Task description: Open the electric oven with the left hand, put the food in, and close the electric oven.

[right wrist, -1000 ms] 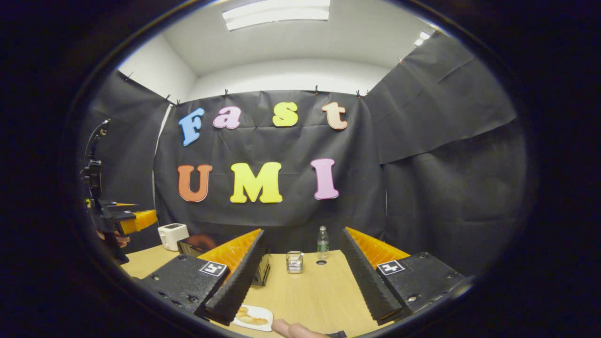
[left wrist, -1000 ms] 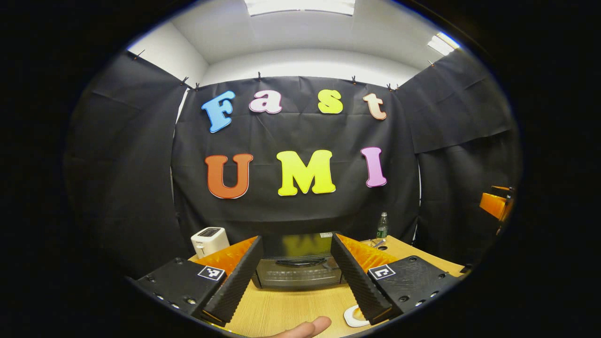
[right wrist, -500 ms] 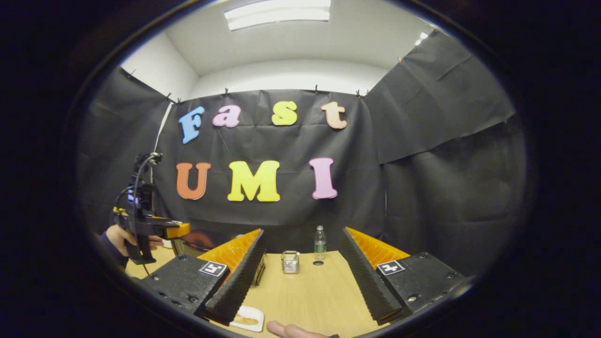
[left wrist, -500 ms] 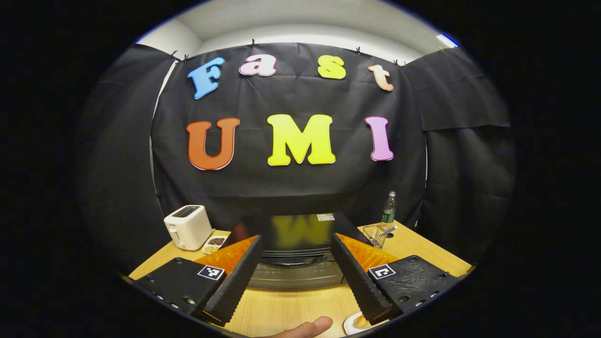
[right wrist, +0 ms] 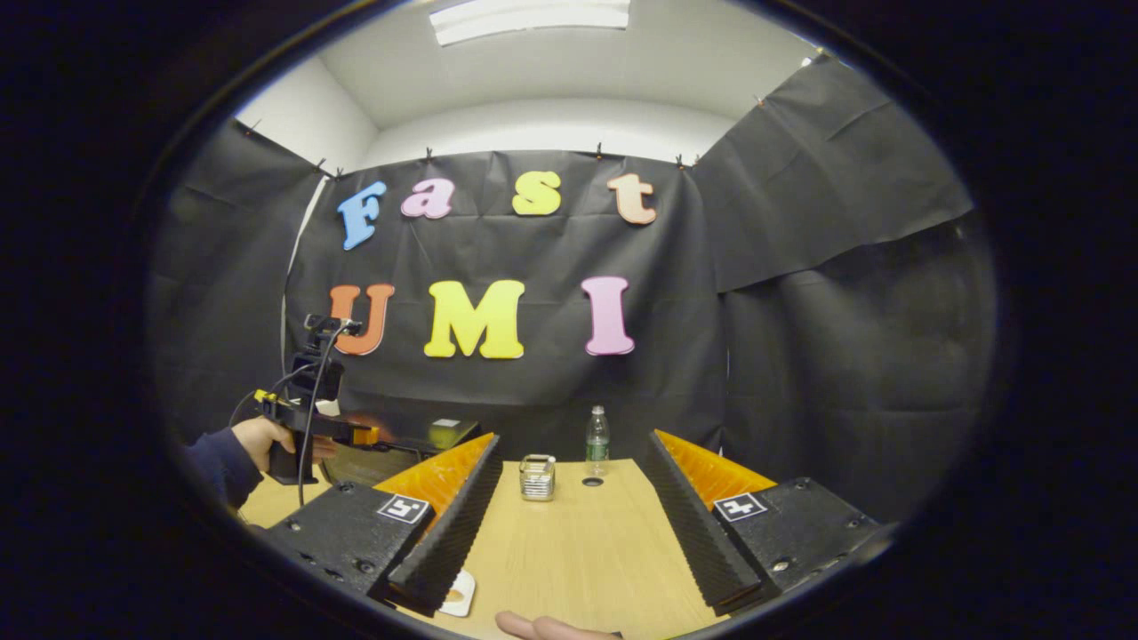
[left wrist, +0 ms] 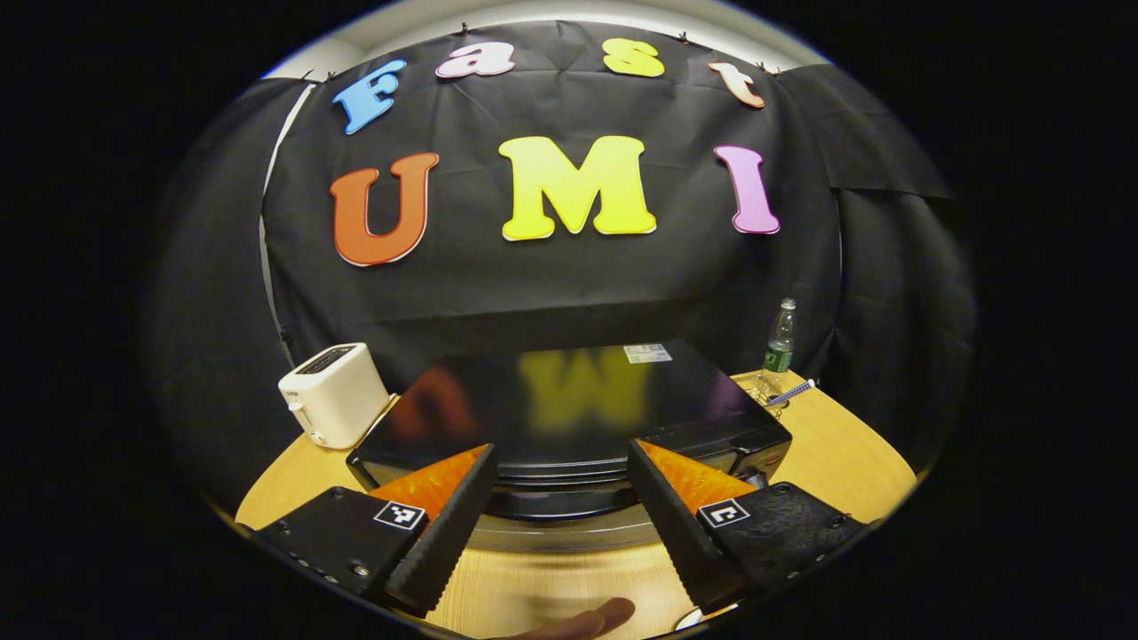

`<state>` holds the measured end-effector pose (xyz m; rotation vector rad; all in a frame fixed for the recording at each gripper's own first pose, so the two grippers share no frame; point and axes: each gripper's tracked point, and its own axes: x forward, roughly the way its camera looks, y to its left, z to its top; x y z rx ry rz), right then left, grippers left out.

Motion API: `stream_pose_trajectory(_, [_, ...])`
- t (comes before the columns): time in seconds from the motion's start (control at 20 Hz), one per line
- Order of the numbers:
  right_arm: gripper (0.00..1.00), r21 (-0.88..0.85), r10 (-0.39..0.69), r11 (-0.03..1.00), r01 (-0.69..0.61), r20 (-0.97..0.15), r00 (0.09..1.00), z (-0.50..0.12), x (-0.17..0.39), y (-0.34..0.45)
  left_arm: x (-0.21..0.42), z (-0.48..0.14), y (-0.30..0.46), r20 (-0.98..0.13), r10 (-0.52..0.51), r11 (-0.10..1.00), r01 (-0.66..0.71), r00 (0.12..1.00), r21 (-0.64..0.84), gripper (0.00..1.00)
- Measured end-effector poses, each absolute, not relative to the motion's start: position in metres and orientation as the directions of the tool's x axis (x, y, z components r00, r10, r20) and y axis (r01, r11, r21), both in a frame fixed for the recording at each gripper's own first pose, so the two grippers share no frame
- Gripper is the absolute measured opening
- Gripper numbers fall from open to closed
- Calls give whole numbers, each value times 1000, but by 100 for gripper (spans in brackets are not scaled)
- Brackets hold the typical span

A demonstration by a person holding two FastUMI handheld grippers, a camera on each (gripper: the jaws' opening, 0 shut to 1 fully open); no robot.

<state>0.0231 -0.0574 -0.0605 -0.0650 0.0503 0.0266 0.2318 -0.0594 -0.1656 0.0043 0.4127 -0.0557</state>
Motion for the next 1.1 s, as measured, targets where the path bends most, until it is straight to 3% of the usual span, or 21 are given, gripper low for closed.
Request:
stream_pose_trajectory(0.05, [99,-64,24,998,-28,-57,998,-63,23,-59,226,-165,-60,-392,-56,998,61,918,-2,88])
stream_pose_trajectory(0.15, [99,-80,10,997,-15,-60,998,-63,20,-63,221,-162,-60,-415,-72,997,79,907,0,90])
stream_pose_trajectory(0.2, [99,-83,3,997,-8,-58,998,-63,18,-64,219,-166,-60,-419,-75,997,78,905,-10,98])
stream_pose_trajectory(0.7, [99,-88,-10,996,4,-74,997,-71,-11,-58,138,-192,-59,-526,-69,998,65,848,-27,99])
stream_pose_trajectory(1.1, [99,-59,-9,998,1,-130,991,-103,-11,-54,96,-228,-63,-520,-62,998,37,852,-58,97])
